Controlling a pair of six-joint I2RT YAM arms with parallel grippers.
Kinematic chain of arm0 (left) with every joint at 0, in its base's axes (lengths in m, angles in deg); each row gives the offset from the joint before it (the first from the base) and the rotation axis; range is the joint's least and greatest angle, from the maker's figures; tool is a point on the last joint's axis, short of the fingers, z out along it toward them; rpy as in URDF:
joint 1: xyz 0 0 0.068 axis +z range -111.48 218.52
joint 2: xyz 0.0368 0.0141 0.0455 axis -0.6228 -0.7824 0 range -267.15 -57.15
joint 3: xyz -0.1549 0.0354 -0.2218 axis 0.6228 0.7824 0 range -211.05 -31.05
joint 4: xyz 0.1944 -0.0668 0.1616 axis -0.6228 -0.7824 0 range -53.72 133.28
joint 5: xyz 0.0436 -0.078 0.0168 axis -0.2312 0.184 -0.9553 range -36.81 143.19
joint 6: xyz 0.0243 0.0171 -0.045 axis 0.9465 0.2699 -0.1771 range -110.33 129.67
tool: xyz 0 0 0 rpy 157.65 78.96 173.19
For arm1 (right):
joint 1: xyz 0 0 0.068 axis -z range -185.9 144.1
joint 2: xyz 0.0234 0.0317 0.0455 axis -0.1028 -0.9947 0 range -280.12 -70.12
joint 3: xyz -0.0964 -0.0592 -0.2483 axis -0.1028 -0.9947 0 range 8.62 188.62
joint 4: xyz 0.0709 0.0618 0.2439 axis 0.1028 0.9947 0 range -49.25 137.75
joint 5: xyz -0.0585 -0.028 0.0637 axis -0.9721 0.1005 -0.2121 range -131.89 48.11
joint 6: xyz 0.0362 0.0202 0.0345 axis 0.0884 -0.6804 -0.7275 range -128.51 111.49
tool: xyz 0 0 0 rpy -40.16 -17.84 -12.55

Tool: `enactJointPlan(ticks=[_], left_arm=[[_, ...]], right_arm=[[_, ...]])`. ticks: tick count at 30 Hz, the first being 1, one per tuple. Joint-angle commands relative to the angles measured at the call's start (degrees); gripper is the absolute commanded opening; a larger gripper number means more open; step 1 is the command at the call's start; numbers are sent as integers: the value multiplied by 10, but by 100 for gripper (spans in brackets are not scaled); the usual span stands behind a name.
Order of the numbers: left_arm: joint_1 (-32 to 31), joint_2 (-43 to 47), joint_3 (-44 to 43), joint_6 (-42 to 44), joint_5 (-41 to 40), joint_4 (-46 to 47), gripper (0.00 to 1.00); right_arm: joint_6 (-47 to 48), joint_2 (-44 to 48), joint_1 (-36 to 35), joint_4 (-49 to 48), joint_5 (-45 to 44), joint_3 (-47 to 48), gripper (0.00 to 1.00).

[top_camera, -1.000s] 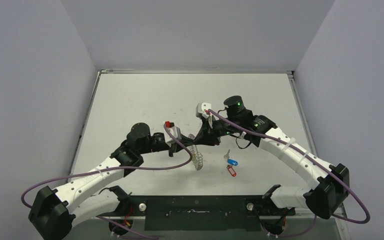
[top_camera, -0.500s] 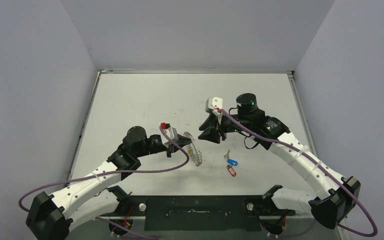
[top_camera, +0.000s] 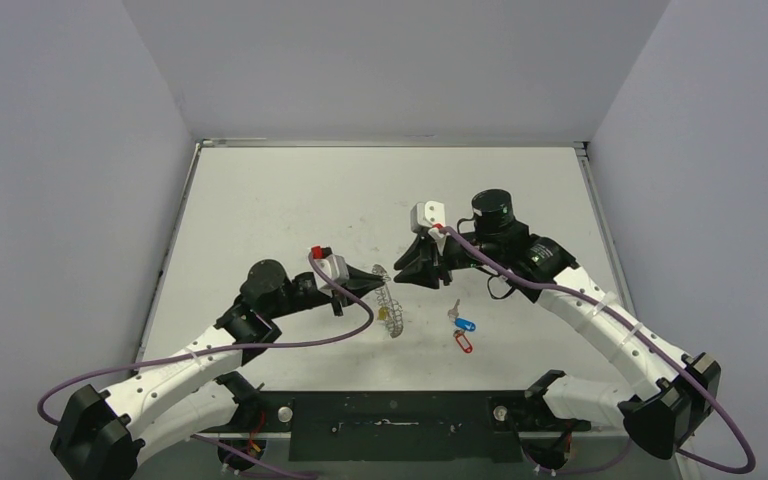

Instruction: Put the keys on the keyring

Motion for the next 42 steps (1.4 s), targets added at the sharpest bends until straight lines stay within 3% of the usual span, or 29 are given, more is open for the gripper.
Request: enactJointPlan(ticks=[1,13,21,26,30,42], left_arm=[[-3,10,-7,-19,-5,78,0],[-2,44,-5,-16,-42,-28,0],[-3,151,-44,39,-123,-295,0],[-2,142,-84,72,-134,-393,0],[-3,87,-89,84,-113,-371,0],[-4,-180,-114,34,-91,-127,0]], right_arm=[[6,-10,-4,-40,26,-2,25],[-91,15,-1,-95,-96,-45,38],[-154,69,1,-167,-228,-106,60],[-225,88,5,-184,-326,-128,73],[-276,88,8,-179,-363,-134,80],[-364,103,17,-136,-440,-149,86]])
